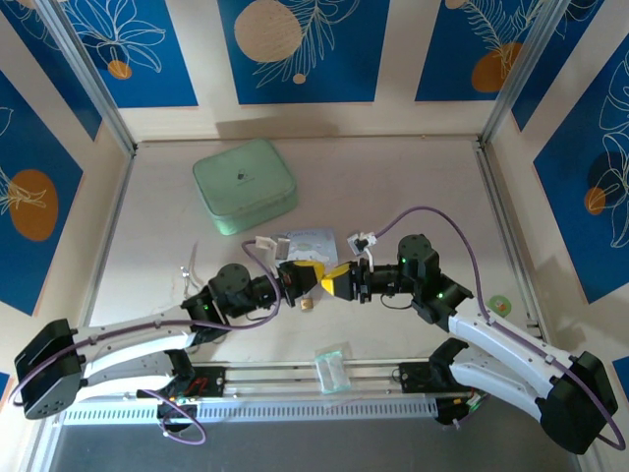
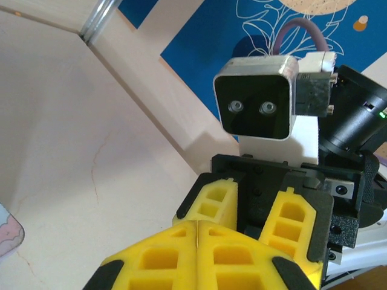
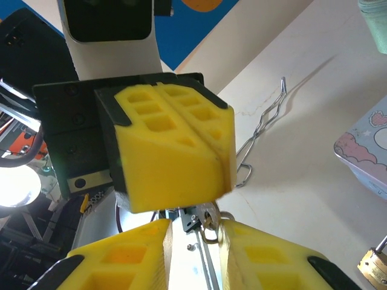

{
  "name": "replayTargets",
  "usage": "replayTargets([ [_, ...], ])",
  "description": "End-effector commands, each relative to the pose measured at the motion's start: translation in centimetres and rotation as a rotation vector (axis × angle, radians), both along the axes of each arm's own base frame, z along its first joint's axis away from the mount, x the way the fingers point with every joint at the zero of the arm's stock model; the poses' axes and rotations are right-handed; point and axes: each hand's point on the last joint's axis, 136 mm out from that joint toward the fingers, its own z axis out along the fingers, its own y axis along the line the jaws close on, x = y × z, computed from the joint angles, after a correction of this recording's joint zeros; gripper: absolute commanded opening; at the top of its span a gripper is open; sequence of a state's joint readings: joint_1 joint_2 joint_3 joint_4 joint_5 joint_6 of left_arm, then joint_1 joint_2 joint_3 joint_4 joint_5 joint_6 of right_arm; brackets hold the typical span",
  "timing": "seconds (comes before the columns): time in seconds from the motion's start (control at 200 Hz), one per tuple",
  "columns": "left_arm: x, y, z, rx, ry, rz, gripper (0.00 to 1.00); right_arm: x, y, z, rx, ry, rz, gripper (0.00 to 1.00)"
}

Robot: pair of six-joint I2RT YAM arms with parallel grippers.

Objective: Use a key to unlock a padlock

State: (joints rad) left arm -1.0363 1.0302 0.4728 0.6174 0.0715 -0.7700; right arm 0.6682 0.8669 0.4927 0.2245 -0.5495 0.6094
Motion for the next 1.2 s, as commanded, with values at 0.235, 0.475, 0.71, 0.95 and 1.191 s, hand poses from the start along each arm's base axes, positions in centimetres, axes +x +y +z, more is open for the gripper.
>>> replayTargets([
  [0.235, -0.6, -0.3, 1.4, -0.081, -0.003, -0.037, 0.00, 0.6, 0.6, 0.7, 0.013, -0.033, 0.015, 0.19],
  [0.475, -0.5, -0.2, 0.6, -0.070, 0.017, -0.031, 0.00, 0.7, 0.5, 1.4, 0.030, -0.041, 0.010, 0.15],
  [0.71, -0.4, 0.0, 0.4, -0.062, 0.018, -0.020, 0.00, 0.9, 0.5, 0.8, 0.011, -0.011, 0.007, 0.00],
  [0.95, 0.1, 0.9, 0.8, -0.067, 0.014, 0.035, 0.25, 0.8, 0.5, 0.2, 0.003, 0.014, 0.007, 0.00],
  [1.191, 0.1, 1.6, 1.7, -0.132, 0.026, 0.053, 0.36, 0.9, 0.5, -0.6, -0.013, 0.038, 0.004, 0.00],
])
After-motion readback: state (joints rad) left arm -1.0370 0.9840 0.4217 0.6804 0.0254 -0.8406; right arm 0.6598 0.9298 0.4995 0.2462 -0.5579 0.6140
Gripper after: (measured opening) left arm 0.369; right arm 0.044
